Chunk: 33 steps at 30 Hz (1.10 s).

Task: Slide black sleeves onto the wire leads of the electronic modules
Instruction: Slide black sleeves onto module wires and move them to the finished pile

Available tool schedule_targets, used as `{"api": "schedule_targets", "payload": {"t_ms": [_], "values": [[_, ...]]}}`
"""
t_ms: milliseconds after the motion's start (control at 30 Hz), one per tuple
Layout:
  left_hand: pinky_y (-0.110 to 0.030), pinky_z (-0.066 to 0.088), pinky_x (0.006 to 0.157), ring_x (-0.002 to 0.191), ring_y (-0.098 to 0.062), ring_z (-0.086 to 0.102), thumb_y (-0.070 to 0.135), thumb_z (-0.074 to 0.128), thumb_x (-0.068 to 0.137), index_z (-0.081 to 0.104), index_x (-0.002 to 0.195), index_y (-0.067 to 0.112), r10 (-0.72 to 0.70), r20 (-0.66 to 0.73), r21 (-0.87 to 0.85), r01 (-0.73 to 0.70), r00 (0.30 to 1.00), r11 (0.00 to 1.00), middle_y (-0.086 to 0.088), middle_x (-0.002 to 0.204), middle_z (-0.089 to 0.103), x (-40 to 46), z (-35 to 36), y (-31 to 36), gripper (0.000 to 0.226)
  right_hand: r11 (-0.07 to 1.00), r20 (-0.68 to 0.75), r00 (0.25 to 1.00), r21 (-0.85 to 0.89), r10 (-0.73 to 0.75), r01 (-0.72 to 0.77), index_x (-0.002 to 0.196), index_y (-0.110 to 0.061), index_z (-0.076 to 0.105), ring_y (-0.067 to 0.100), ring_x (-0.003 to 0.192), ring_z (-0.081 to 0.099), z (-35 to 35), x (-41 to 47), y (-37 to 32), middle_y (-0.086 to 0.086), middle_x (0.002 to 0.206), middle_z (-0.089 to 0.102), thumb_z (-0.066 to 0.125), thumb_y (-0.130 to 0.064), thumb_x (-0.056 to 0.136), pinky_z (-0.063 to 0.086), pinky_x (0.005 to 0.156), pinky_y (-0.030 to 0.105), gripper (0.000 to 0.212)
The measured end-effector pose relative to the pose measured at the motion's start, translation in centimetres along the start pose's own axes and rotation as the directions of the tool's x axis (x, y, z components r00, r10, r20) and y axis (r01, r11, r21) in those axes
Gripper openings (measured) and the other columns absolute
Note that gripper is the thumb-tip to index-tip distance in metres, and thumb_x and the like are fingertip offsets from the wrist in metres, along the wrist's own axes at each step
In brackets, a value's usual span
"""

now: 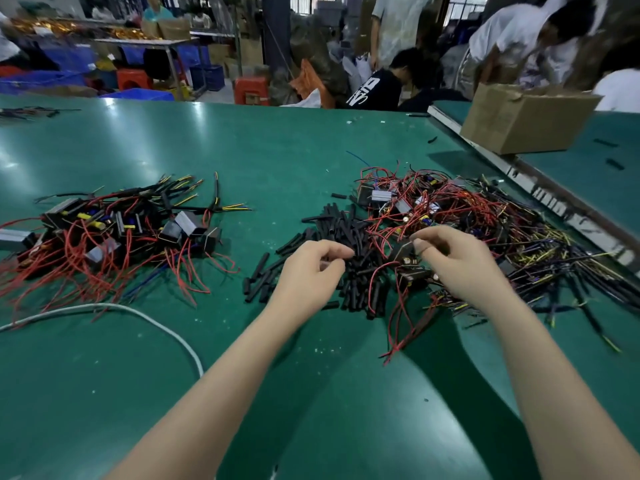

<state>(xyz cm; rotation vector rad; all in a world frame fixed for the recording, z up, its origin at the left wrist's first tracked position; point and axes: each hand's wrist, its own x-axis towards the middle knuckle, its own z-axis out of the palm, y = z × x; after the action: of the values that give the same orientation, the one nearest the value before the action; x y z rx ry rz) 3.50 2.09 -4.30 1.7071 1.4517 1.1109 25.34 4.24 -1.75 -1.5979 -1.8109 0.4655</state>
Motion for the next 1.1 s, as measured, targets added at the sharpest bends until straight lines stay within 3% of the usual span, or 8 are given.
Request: {"api": "schedule_targets", "payload": {"t_ms": [67, 233, 367, 500, 633, 800, 933, 1100], "values": [[-0.014, 0.042, 0.056, 0.059, 0.002, 0.05, 0.016, 0.052, 0.092, 0.06, 0.08, 0.041, 0.015, 0.011, -0.032, -0.014, 1.0, 0.999, 0.007, 0.082, 0.059, -0.3, 0.1, 0.1, 0.029, 0.999, -0.038, 0.999, 0.031, -0.015, 0.016, 0.095, -0.032, 0.064, -0.001, 0.058, 0.051, -1.7, -0.5, 0.9, -0.013, 0.075, 0.061, 0.057, -0.028, 0.094, 0.039, 0.053, 0.017, 0.008], [-0.026, 0.047, 0.078, 0.085, -0.016, 0.059, 0.029, 0.045, 0.098, 0.056, 0.093, 0.043, 0.102, 0.032, -0.113, -0.098, 0.994, 0.989, 0.01, 0.096, 0.065, -0.8, 1.4, 1.2, 0.019, 0.994, 0.014, 0.997, 0.088, -0.074, 0.073, 0.09, -0.031, 0.068, -0.007, 0.058, 0.053, -4.3, -2.4, 2.6, -0.014, 0.069, 0.063, 0.065, -0.027, 0.089, 0.037, 0.053, 0.006, 0.006], [-0.013, 0.039, 0.078, 0.088, 0.004, 0.052, 0.031, 0.05, 0.096, 0.063, 0.1, 0.021, 0.253, 0.13, 0.068, -0.263, 0.959, 0.962, 0.009, 0.094, 0.06, -0.6, 3.5, 2.5, 0.018, 0.89, 0.308, 0.949, -0.414, -0.061, 0.192, 0.111, -0.04, 0.064, 0.011, 0.111, 0.042, -3.5, -3.3, 3.6, -0.015, 0.116, 0.053, 0.069, -0.042, 0.083, 0.037, 0.094, 0.03, 0.029], [-0.032, 0.043, 0.09, 0.099, -0.014, 0.053, 0.029, 0.053, 0.093, 0.066, 0.104, 0.023, 0.263, 0.245, 0.277, -0.328, 0.933, 0.903, 0.003, 0.101, 0.057, -0.6, 5.6, 3.6, 0.018, 0.799, 0.178, 0.982, -0.581, -0.061, 0.155, 0.108, -0.044, 0.062, 0.019, 0.115, 0.031, -2.1, -3.6, 4.0, -0.011, 0.115, 0.046, 0.06, -0.05, 0.086, 0.024, 0.088, 0.034, 0.022], [-0.037, 0.047, 0.082, 0.09, -0.024, 0.057, 0.039, 0.043, 0.097, 0.068, 0.096, 0.015, 0.14, 0.259, 0.326, -0.223, 0.956, 0.919, -0.005, 0.093, 0.065, -0.6, 7.2, 5.3, 0.034, 0.915, -0.038, 0.967, -0.336, -0.251, 0.224, 0.098, -0.023, 0.068, 0.023, 0.102, 0.049, -1.7, -4.0, 4.1, -0.007, 0.098, 0.057, 0.067, -0.019, 0.087, 0.033, 0.081, 0.034, 0.012], [-0.023, 0.036, 0.05, 0.053, -0.004, 0.056, 0.042, 0.051, 0.095, 0.07, 0.085, 0.012, -0.232, 0.417, -0.229, 0.349, 0.879, 0.909, -0.004, 0.082, 0.072, 0.1, 7.7, 6.7, 0.037, 0.922, -0.11, 0.925, 0.099, -0.363, 0.374, 0.097, -0.019, 0.068, 0.005, 0.095, 0.059, -2.5, -5.1, 3.7, -0.003, 0.098, 0.065, 0.067, 0.005, 0.083, 0.044, 0.084, 0.016, 0.028], [-0.021, 0.036, 0.059, 0.061, -0.01, 0.052, 0.015, 0.071, 0.082, 0.068, 0.087, 0.015, -0.22, 0.45, -0.359, 0.401, 0.866, 0.843, -0.004, 0.078, 0.066, -0.2, 7.4, 5.6, 0.005, 0.833, -0.088, 0.987, 0.529, -0.134, 0.16, 0.099, -0.027, 0.063, 0.013, 0.088, 0.069, -3.5, -5.6, 4.3, -0.003, 0.093, 0.071, 0.049, 0.014, 0.089, 0.052, 0.072, 0.019, 0.044], [-0.01, 0.041, 0.051, 0.056, 0.0, 0.056, 0.019, 0.072, 0.08, 0.069, 0.092, 0.02, -0.156, 0.327, -0.297, 0.258, 0.932, 0.919, 0.007, 0.064, 0.068, -0.6, 5.8, 4.9, 0.013, 0.854, -0.221, 0.975, 0.501, -0.032, 0.141, 0.082, -0.033, 0.069, 0.006, 0.072, 0.064, -3.8, -5.7, 5.2, -0.004, 0.084, 0.071, 0.046, 0.007, 0.081, 0.05, 0.061, 0.016, 0.047]]}}
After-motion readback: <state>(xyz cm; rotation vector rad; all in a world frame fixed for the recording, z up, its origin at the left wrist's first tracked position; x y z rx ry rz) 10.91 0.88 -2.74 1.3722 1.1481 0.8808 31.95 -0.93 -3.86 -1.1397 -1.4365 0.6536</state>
